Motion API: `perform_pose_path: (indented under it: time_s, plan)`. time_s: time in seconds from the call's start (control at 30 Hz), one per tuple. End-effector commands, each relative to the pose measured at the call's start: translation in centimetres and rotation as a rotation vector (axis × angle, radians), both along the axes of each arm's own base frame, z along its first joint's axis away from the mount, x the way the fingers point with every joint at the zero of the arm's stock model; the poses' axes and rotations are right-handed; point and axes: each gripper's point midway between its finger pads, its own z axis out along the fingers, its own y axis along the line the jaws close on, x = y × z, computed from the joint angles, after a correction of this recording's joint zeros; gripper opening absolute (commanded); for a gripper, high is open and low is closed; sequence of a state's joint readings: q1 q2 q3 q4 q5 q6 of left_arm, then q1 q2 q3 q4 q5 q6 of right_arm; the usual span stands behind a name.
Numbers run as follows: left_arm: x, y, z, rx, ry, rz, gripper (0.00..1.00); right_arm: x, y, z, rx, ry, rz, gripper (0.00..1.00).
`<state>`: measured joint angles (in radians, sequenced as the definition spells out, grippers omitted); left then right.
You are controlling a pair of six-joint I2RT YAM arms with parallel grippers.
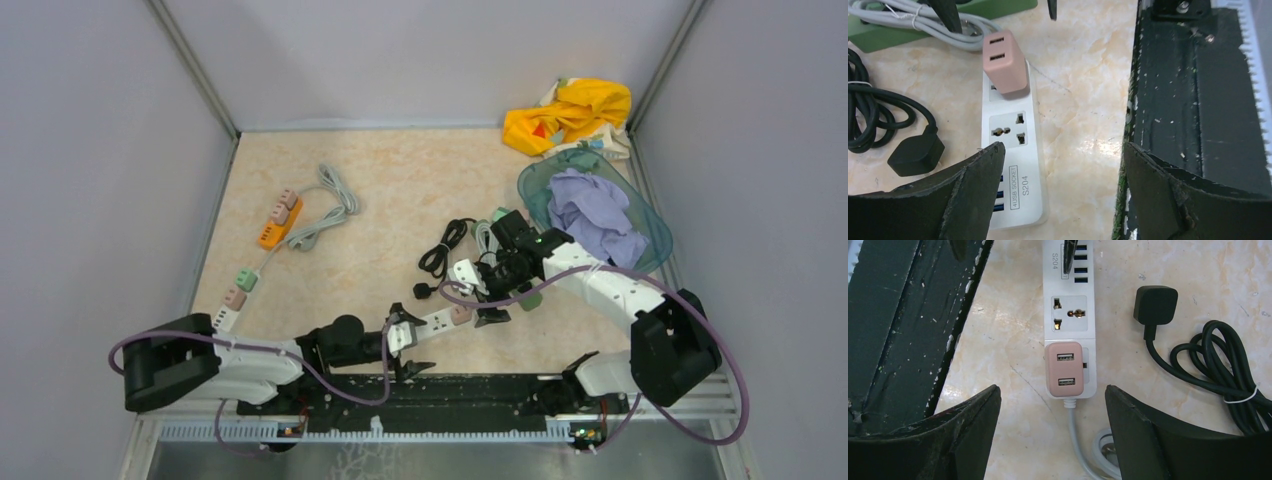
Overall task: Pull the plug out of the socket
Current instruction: Place the socket at the center of the board, then remove the plug from the socket.
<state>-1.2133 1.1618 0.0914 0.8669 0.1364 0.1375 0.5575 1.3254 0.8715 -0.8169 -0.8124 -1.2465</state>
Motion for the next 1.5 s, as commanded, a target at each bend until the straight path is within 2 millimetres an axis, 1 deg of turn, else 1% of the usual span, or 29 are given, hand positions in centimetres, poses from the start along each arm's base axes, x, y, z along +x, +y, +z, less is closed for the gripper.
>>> perform_pose_path:
  time_s: [0.0, 0.07, 0.13, 0.27, 0.37, 0.47, 0.6, 0.7, 0.8, 0.83, 0.87, 0.9, 0.93, 0.97, 1.0, 1.03, 1.13, 1.2, 1.27, 1.37, 1.47]
  plan:
    - [1.0, -1.0, -0.2, 0.038, -0.063, 0.009, 0.92, 0.7, 0.9, 2.2, 0.073, -0.046, 0.023, 0.76]
    - [1.1, -1.4, -0.6, 0.059, -0.055, 0.008, 0.9, 0.7, 0.9, 2.1, 0.071, -0.045, 0.023, 0.76]
    - [2.0, -1.7, -1.0, 0.081, -0.052, 0.047, 0.88, 0.7, 0.9, 2.1, 0.072, -0.045, 0.022, 0.76]
    - [3.7, -2.1, -1.3, 0.108, -0.059, 0.122, 0.88, 0.7, 0.9, 2.1, 0.073, -0.045, 0.023, 0.76]
    - [4.4, -2.0, -1.5, 0.116, -0.052, 0.139, 0.88, 0.6, 0.9, 2.0, 0.074, -0.039, 0.025, 0.76]
    - [5.2, -1.5, -2.4, 0.141, -0.022, 0.146, 0.84, 0.6, 0.9, 1.9, 0.075, -0.039, 0.028, 0.76]
    - [5.4, -1.3, -3.6, 0.158, 0.017, 0.123, 0.82, 0.6, 1.0, 1.9, 0.081, -0.04, 0.03, 0.76]
    - [5.6, -1.3, -4.6, 0.188, 0.034, 0.114, 0.76, 0.6, 1.1, 1.9, 0.09, -0.042, 0.03, 0.76]
    - [5.8, -1.4, -5.5, 0.214, 0.046, 0.111, 0.73, 0.5, 1.4, 1.6, 0.114, -0.05, 0.032, 0.75]
    - [5.8, -1.4, -5.8, 0.221, 0.046, 0.111, 0.7, 0.5, 1.5, 1.5, 0.123, -0.053, 0.028, 0.75]
    - [5.8, -1.4, -6.0, 0.227, 0.049, 0.108, 0.64, 0.5, 1.6, 1.3, 0.132, -0.057, 0.026, 0.75]
    - [5.9, -1.4, -6.2, 0.23, 0.05, 0.107, 0.51, 0.6, 1.8, 1.2, 0.138, -0.064, 0.023, 0.74]
    - [5.9, -1.4, -6.2, 0.232, 0.052, 0.109, 0.42, 0.6, 1.8, 0.9, 0.137, -0.067, 0.019, 0.74]
    - [5.9, -1.4, -6.3, 0.231, 0.055, 0.112, 0.39, 0.6, 1.9, 0.7, 0.132, -0.074, 0.016, 0.73]
    - [5.9, -1.3, -6.3, 0.23, 0.056, 0.111, 0.38, 0.6, 1.9, 0.3, 0.122, -0.08, 0.016, 0.71]
    - [5.8, -1.3, -6.3, 0.227, 0.058, 0.109, 0.35, 0.7, 1.9, 0.0, 0.11, -0.086, 0.016, 0.68]
    - [5.7, -1.2, -6.5, 0.229, 0.066, 0.106, 0.21, 0.5, 2.1, -1.0, 0.075, -0.084, 0.028, 0.59]
    - [5.7, -1.2, -6.6, 0.23, 0.072, 0.106, 0.14, 0.3, 2.4, -1.4, 0.058, -0.082, 0.036, 0.53]
    - [5.7, -1.2, -6.6, 0.228, 0.078, 0.107, 0.12, 0.0, 2.7, -1.7, 0.048, -0.078, 0.047, 0.47]
    - [5.8, -1.1, -6.7, 0.227, 0.088, 0.12, 0.02, -0.4, 3.0, -2.3, 0.025, -0.072, 0.066, 0.32]
    - [6.0, -0.9, -6.6, 0.223, 0.096, 0.135, 0.0, -0.4, 2.9, -2.6, 0.002, -0.066, 0.07, 0.18]
